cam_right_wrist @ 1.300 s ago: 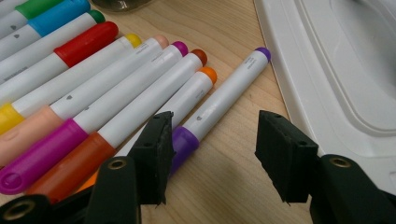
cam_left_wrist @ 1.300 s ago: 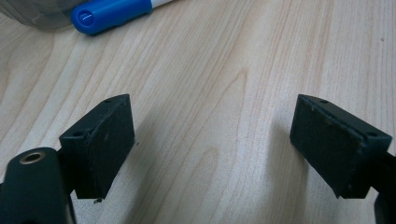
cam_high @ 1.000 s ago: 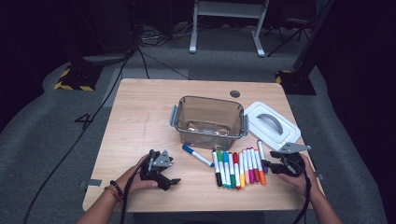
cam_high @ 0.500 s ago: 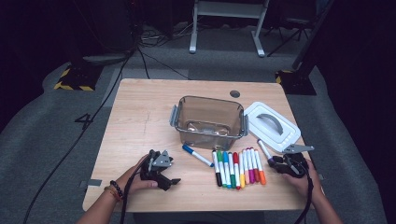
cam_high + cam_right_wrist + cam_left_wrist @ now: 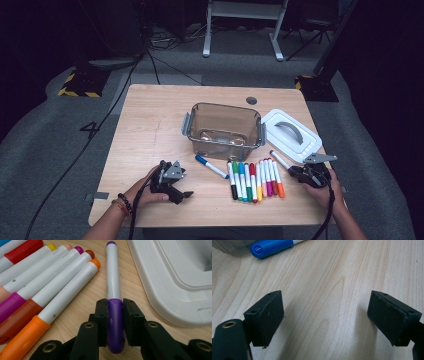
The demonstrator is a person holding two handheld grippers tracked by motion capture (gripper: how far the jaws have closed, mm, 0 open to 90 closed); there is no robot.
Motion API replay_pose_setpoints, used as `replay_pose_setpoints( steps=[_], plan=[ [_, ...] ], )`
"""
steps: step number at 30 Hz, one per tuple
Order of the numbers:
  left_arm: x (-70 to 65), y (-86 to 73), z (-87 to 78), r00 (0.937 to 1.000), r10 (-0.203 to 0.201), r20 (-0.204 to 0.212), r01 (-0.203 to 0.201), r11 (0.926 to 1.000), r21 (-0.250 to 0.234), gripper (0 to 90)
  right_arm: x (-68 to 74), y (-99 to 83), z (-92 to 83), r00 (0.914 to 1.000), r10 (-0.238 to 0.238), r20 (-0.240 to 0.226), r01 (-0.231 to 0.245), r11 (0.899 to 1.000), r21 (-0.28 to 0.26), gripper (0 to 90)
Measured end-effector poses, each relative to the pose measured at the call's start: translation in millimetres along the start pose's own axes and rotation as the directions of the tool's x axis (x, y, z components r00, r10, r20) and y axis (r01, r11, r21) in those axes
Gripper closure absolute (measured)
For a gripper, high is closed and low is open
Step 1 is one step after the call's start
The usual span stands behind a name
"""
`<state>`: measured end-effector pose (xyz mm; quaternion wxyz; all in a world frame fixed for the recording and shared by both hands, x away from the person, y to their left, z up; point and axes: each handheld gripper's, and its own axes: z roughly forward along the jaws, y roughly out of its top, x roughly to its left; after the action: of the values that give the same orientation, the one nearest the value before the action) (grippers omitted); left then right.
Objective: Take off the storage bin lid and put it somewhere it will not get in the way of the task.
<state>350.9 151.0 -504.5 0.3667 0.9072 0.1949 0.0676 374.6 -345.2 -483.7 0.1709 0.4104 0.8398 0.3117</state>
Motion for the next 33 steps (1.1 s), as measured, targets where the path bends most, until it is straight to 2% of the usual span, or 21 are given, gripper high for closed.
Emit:
replay_pose_setpoints(
  steps=[5, 14, 22, 33],
  plan=[
    [0.0, 0.0, 0.0, 1.0000, 0.000, 0.000, 0.000, 1.0000, 0.000, 14.2, 0.0, 1.7, -5.4, 0.9999, -0.014, 0.004, 0.014, 1.000, -0.022, 75.0],
    [0.0, 0.0, 0.0, 1.0000, 0.000, 0.000, 0.000, 1.0000, 0.000, 14.2, -6.7, 5.2, -21.6, 1.0000, -0.002, 0.001, 0.003, 0.997, -0.083, 75.0],
    [0.0, 0.0, 0.0, 1.0000, 0.000, 0.000, 0.000, 1.0000, 0.000, 14.2, -15.4, 14.6, -42.4, 0.9999, 0.002, -0.013, -0.004, 0.986, -0.169, 74.9],
    [0.1, 0.0, 0.0, 1.0000, 0.001, 0.001, -0.001, 1.0000, -0.001, 14.2, -17.5, 42.6, -59.7, 0.9989, -0.046, -0.005, 0.043, 0.972, -0.230, 74.9]
  ],
)
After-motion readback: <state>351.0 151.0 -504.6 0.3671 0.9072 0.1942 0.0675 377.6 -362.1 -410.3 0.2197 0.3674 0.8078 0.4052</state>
